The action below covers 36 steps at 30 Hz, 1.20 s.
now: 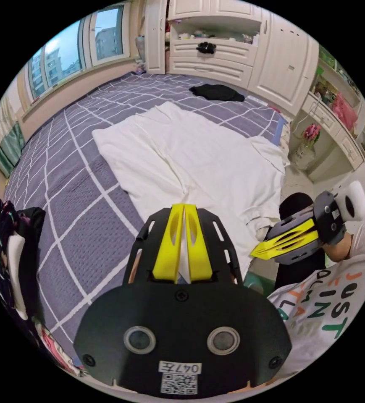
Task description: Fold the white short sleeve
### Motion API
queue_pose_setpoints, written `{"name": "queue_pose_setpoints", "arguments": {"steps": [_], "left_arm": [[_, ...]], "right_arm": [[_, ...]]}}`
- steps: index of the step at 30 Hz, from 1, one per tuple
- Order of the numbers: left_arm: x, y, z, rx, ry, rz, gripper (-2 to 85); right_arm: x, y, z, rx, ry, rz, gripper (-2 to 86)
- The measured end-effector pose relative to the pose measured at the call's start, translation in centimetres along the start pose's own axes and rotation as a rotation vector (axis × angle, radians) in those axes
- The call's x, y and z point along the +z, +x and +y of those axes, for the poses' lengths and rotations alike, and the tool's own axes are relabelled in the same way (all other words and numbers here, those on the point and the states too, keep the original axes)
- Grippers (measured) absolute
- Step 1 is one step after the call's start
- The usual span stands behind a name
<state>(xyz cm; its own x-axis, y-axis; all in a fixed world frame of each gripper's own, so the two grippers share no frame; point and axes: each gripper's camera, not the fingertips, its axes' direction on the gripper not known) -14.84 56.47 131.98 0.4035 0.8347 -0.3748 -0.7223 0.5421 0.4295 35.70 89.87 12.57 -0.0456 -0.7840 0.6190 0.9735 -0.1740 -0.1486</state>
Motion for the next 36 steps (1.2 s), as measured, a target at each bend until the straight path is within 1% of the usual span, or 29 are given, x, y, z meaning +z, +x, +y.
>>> {"name": "queue_pose_setpoints", "arguments": {"steps": [2,3,5,7,8,9,10,13,14,15,16,18,19,23,24,26,28,30,31,32,34,36], "left_arm": [[1.7,-0.6,0.1,-0.035,-0.045,-0.035,-0.8],[1.8,-0.9,0.2,-0.052,-0.037,-0.047,-0.8],[0.8,-1.3,0.4,-0.089,0.048,-0.017,-0.8],[0.3,-1.3,-0.9,-0.081,0.094,0.017,-0.7],[0.7,-0.9,-2.5,-0.053,0.109,0.024,-0.7],[1.0,-0.7,-3.6,-0.039,0.114,0.021,-0.7],[2.1,-0.1,-6.2,-0.006,0.122,0.006,-0.7],[6.7,2.0,-14.3,0.079,0.078,-0.050,-0.6],[9.3,2.6,-18.0,0.100,0.050,-0.044,-0.5],[10.6,2.8,-19.8,0.099,0.040,-0.035,-0.4],[13.2,2.8,-23.2,0.078,0.036,-0.010,-0.2],[17.5,2.3,-27.9,0.014,0.040,0.044,0.5],[20.7,2.1,-31.2,-0.009,0.014,0.055,1.2],[32.1,1.0,-40.9,-0.097,-0.071,-0.021,5.7],[33.8,0.7,-42.1,-0.112,-0.085,-0.022,6.2],[40.2,-0.2,-45.8,-0.168,-0.151,0.020,6.6],[44.2,-0.5,-47.4,-0.204,-0.164,0.010,6.5],[47.8,-0.2,-48.5,-0.198,-0.194,-0.065,6.0],[49.9,0.2,-48.9,-0.183,-0.208,-0.134,5.6],[51.7,0.3,-49.0,-0.179,-0.208,-0.189,5.0],[53.9,0.1,-48.9,-0.200,-0.191,-0.243,4.5],[55.7,-0.3,-48.5,-0.204,-0.165,-0.230,4.2]], "right_arm": [[1.8,1.1,0.9,0.012,-0.106,-0.053,-1.1],[1.3,2.2,1.9,0.035,-0.133,-0.083,-1.1],[-4.1,4.5,4.7,0.117,0.018,-0.078,-0.9],[-12.9,8.7,10.5,0.284,0.208,0.042,-0.5],[-14.7,9.8,12.2,0.327,0.236,0.089,-0.1],[-18.1,11.8,15.7,0.409,0.279,0.191,0.6],[-20.6,13.7,19.2,0.491,0.302,0.289,1.4],[-24.6,17.9,26.3,0.652,0.291,0.433,3.4],[-25.2,18.6,27.6,0.684,0.289,0.455,3.6],[-26.1,19.7,30.0,0.739,0.288,0.491,4.0],[-26.7,20.6,32.1,0.785,0.293,0.529,4.3],[-27.1,21.7,34.7,0.826,0.281,0.573,4.7],[-27.3,22.5,36.2,0.850,0.267,0.582,5.0],[-28.0,23.8,40.0,0.873,0.314,0.531,5.9],[-28.4,24.0,40.6,0.861,0.331,0.512,6.2],[-28.8,24.5,41.0,0.836,0.310,0.515,6.6],[-29.4,25.1,41.8,0.834,0.282,0.548,7.2],[-29.9,25.7,42.7,0.838,0.292,0.543,7.4],[-30.0,26.1,43.3,0.837,0.296,0.527,7.6],[-29.9,26.4,43.5,0.837,0.294,0.519,7.6],[-29.4,27.5,44.3,0.838,0.275,0.488,8.0],[-29.3,28.2,44.6,0.835,0.265,0.467,8.2]]}}
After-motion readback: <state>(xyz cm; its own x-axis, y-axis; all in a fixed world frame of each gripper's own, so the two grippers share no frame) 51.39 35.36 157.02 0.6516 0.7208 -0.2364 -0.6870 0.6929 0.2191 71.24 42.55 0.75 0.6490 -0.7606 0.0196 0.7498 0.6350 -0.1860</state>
